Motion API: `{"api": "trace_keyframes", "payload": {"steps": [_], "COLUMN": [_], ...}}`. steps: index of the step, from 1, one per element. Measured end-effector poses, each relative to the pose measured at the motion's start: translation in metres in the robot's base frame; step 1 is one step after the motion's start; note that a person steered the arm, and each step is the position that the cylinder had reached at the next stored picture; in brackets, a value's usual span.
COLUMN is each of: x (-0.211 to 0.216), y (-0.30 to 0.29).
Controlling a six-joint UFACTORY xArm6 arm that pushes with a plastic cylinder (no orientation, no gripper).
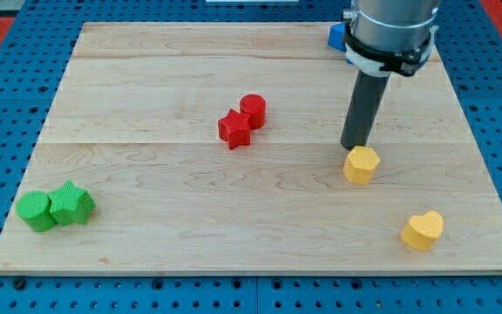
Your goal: Push the yellow hexagon towards the yellow heart
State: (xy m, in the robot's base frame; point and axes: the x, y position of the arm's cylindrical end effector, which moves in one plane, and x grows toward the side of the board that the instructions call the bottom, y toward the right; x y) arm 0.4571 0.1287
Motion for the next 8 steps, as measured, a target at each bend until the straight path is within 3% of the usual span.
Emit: {"api": "trace_keyframes", "payload": {"steps": [3, 5, 6, 7, 8], "x": [0.005, -0.053, -0.001, 0.012, 0.055], "y": [-0.009, -0.04, -0.05, -0.008, -0.001]}}
